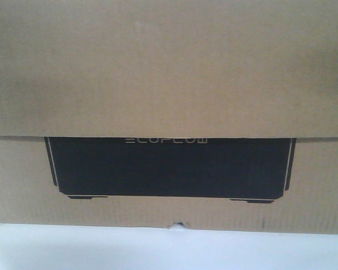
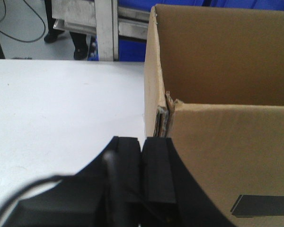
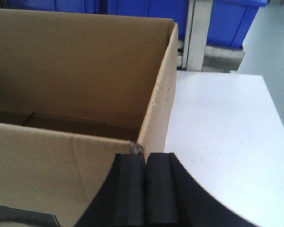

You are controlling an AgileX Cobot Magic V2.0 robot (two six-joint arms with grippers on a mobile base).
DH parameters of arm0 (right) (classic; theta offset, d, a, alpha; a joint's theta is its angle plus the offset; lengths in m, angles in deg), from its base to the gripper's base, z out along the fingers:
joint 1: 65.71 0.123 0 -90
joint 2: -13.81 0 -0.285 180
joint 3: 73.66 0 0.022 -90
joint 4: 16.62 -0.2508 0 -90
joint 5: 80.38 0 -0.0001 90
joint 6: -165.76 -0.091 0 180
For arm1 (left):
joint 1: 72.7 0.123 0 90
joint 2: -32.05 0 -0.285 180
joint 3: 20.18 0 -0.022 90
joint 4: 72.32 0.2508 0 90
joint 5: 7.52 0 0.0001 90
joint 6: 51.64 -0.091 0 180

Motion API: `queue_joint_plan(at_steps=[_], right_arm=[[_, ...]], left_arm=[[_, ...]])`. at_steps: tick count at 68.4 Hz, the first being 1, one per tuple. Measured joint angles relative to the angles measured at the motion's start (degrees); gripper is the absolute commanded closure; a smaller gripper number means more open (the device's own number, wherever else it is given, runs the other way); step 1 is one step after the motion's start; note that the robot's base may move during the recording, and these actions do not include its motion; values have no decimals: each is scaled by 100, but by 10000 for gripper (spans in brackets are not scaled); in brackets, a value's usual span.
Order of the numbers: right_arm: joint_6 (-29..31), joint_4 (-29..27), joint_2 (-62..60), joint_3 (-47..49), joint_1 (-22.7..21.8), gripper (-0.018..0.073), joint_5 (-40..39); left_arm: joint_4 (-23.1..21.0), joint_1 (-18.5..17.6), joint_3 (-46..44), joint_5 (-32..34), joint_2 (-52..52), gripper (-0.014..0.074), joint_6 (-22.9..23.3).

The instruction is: Grab box from left shelf to table start

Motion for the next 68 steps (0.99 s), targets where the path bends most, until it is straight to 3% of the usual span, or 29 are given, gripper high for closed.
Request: queue_joint_plan(at_steps=[18,68], right_arm=[[4,11,-1060,-775,0,502,-335],[13,11,-1108,-785,0,502,-424]], left_arm=[[0,0,466,266,543,696,0],[-36,0,521,314,557,696,-15]])
